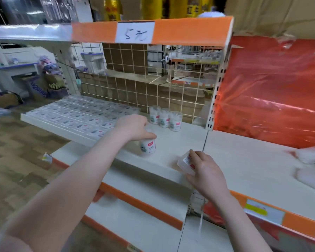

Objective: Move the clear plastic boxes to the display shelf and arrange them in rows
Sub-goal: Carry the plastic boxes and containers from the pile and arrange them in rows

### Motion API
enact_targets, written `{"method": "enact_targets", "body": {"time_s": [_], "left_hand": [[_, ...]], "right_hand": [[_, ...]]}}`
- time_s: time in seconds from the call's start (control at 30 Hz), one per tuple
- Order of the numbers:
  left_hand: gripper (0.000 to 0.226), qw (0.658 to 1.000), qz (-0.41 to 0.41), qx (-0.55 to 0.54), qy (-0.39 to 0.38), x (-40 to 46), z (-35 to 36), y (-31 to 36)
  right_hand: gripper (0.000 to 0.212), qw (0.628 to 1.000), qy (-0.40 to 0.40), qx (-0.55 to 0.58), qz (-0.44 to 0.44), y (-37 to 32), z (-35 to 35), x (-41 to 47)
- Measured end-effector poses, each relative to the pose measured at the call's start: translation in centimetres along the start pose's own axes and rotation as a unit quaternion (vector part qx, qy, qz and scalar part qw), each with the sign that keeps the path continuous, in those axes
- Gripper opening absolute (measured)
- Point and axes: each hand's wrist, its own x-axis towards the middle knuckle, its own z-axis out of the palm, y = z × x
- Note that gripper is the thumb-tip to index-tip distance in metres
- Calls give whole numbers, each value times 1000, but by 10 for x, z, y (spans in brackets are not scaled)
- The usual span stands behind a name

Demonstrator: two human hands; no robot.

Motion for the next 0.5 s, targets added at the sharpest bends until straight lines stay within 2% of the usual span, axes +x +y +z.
{"method": "enact_targets", "body": {"time_s": [0.13, 0.27, 0.5], "left_hand": [[58, 1000, 10, 18, 0, 15, -8, -28], [45, 1000, 12, 23, 6, 39, -12, -41], [65, 999, 19, 16, -35, 99, 1, -32]], "right_hand": [[69, 1000, -6, -9, 17, -30, 4, 13], [70, 999, -2, -23, 32, -42, 8, 30], [68, 999, -2, -40, 30, -37, 22, 78]]}}
